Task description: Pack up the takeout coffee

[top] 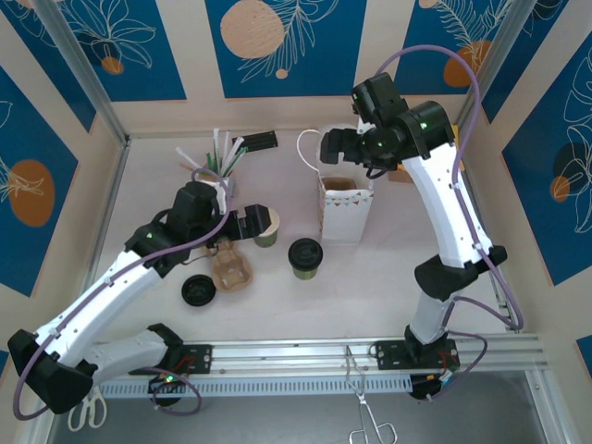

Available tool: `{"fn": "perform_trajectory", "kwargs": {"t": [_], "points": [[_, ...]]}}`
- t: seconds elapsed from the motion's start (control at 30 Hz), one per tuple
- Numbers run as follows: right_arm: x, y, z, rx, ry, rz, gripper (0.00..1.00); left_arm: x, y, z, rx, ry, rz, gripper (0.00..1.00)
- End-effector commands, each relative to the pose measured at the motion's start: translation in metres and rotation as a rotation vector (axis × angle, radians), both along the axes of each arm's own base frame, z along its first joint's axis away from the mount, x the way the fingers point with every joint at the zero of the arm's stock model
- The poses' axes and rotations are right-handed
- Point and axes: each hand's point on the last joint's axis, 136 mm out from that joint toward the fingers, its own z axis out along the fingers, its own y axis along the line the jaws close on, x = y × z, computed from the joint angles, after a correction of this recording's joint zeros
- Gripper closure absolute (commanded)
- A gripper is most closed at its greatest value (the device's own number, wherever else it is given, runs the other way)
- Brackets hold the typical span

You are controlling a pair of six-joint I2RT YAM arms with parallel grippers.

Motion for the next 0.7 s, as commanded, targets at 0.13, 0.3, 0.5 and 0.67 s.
{"fn": "perform_trajectory", "kwargs": {"t": [0.13, 0.3, 0.5, 0.67], "points": [[-0.038, 0.039, 0.002, -0.039, -0.052, 0.145, 0.01, -0.017, 0.038, 0.003, 0.11, -0.027, 0.087, 0.0], [-0.063, 0.075, -0.038, -0.071, 0.059, 0.243, 0.01, -0.033, 0.053, -0.013, 0.112, 0.006, 0.112, 0.0], [-0.089, 0.102, -0.084, -0.162, 0.198, 0.326, 0.01, -0.054, 0.064, -0.037, 0.074, 0.062, 0.139, 0.0], [-0.103, 0.112, -0.117, -0.193, 0.326, 0.354, 0.01, -0.068, 0.069, -0.053, 0.053, 0.102, 0.139, 0.0]]}}
